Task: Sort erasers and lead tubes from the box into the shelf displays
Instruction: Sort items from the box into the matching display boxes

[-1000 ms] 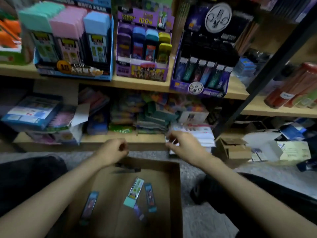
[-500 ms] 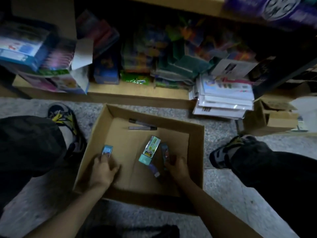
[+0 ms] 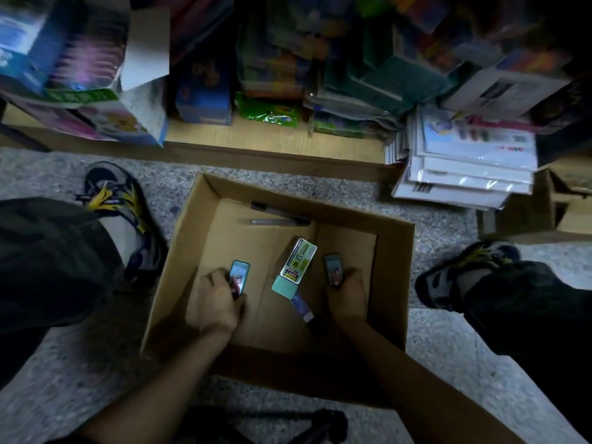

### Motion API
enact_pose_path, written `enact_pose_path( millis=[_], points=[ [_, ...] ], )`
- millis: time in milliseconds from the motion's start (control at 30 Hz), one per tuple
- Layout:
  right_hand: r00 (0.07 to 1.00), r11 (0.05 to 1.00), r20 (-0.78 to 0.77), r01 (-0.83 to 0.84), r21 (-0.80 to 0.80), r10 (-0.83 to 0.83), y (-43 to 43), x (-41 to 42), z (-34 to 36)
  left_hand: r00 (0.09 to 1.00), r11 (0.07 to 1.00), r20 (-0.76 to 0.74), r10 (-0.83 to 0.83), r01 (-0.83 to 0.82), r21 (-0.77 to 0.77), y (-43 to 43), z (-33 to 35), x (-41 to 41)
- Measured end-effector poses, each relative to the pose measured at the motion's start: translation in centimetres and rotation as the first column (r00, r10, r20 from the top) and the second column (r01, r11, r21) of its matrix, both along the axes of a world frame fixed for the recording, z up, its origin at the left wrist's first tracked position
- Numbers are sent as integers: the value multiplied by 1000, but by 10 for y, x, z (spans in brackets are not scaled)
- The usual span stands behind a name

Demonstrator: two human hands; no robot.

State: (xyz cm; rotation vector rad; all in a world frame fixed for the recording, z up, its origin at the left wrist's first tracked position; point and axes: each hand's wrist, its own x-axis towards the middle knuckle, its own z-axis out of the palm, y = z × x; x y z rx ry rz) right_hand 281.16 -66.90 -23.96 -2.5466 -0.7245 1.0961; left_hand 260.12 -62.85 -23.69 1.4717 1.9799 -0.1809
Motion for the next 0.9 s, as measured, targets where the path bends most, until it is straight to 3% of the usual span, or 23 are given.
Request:
enact_pose_path(
  millis=[133,233,300,467,567,733,900],
  points=[
    [978,987,-172,131,91,-114,-5,-3,2,996,997,81,36,-30,-76,8,-7,1],
    [885,961,-425,256,106,-189,4,-22,5,972,989,195,127,-110,-99,10,-10,-3],
    [830,936,-501,336,100,-244,15,-37,6,923,973,313,226,-200,-114,8,-9,-2],
    [931,967,-303,240,87,-203,39,-65,2,810,926,450,377,-313,-212,2,-3,3],
    [923,956,-291,284,80,-250,45,-71,3,765,906,485,423,-351,-237,4,-2,3],
    [752,861,-562,491,129,-344,40,-62,12,658,884,596,460,-400,-242,11,5,3],
    [633,783,-738,572,244,-233,27,-43,40,576,896,694,431,-364,-254,24,29,22]
  ],
)
